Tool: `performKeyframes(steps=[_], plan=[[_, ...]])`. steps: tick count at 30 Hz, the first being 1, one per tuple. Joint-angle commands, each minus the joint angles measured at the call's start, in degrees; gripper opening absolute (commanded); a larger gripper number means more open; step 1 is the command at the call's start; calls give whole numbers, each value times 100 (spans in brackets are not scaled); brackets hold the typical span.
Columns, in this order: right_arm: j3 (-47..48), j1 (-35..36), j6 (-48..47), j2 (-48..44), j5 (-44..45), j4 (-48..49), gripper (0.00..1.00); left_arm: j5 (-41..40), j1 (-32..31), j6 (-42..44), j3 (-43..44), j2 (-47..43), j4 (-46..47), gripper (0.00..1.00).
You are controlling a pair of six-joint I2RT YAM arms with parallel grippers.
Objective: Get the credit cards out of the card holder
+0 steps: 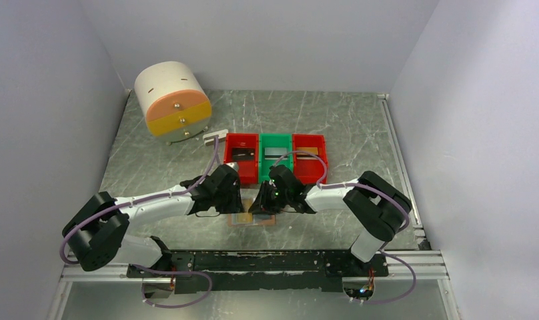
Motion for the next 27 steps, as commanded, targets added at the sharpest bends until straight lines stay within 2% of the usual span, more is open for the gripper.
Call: performKeyframes(steps=[1,8,12,17,21,27], plan=[[-92,18,131,84,-7,262,26,-73,26,58,-168,129,-220,31],[-71,18,182,171,-67,433,22,-49,26,104,-192,139,-197,23],[-59,22,235,148,46,385,10,-81,26,93,-190,108,-230,22],[-61,20,207,-64,487,-173,0,-304,26,60,-84,0,-410,34],[-118,23,208,-164,552,-280,0,-460,26,87,10,-26,-442,47],[-307,13,205,-340,573,-169,0,-528,26,71,59,69,-557,46]])
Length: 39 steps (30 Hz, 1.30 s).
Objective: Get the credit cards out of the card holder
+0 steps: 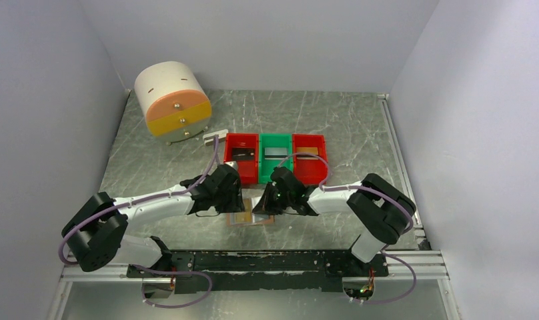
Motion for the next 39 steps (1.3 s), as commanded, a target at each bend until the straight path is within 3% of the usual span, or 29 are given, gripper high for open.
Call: performKeyframes(steps=[1,8,14,25,31,35,37,39], plan=[[-150,-12,-65,-163,99,-61,4,-262,16,96,-55,99,-361,45],[8,-12,-141,54,-243,322,17,-6,24,57,-84,396,-296,34],[210,-5,-216,277,-379,300,27,-187,16,45,-78,195,-458,50],[149,2,-88,327,-217,135,24,-789,41,-249,-68,-436,-804,60],[166,0,-121,276,-212,146,24,-61,119,-88,-172,-130,-199,48],[205,-3,-148,291,-246,108,23,-55,121,-77,-27,-67,-164,41],[199,3,-146,301,-271,122,23,-190,117,-87,34,-190,-259,43],[182,3,-132,301,-266,135,23,-337,117,-72,97,-318,-365,51]])
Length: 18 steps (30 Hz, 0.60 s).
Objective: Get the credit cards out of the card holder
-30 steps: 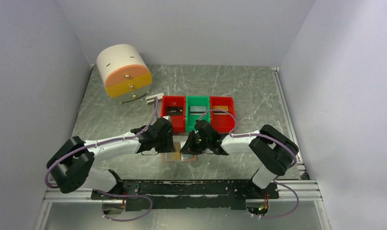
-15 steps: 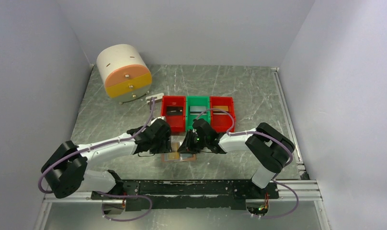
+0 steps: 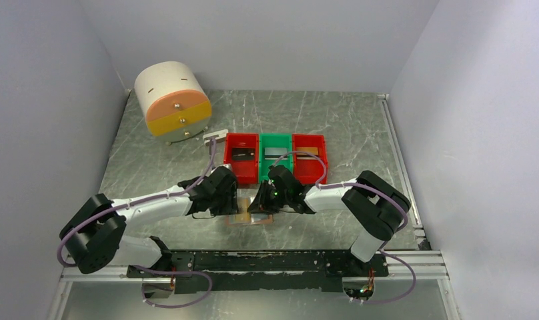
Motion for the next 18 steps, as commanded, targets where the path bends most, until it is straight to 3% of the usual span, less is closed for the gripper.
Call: performKeyframes(steps=[1,8,14,18], plan=[[30,3,-10,78,60,-101,23,-189,34,63,249,-305,-34,54],[80,2,-12,41,127,-156,23,178,36,232,133,-399,427,43],[22,-1,36,-15,199,-99,23,202,28,80,170,40,239,29],[12,-1,83,14,118,-22,24,130,35,-18,92,-5,229,31]])
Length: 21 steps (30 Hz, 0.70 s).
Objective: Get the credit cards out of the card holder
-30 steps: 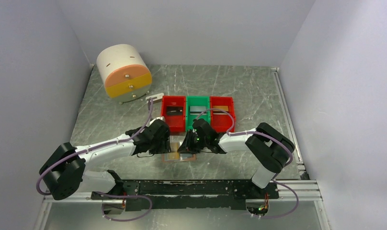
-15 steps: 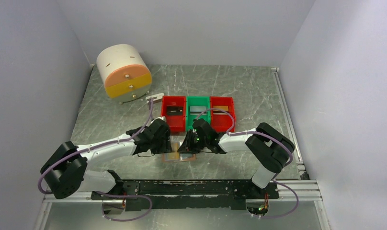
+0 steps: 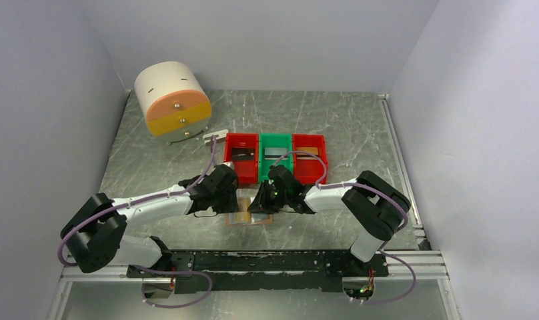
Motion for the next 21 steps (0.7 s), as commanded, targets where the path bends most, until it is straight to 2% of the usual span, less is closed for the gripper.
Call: performKeyframes(steps=[1,5,13,21], plan=[[2,-2,52,17,40,5,24,54,36,-69,2,-57,49,34],[21,-2,13,-9,69,-56,25,110,31,33,-30,-105,91,37],[-20,1,44,-5,-125,282,24,383,35,49,-133,274,269,24],[54,-12,13,-59,181,-187,10,-65,34,-9,-182,117,-149,23]])
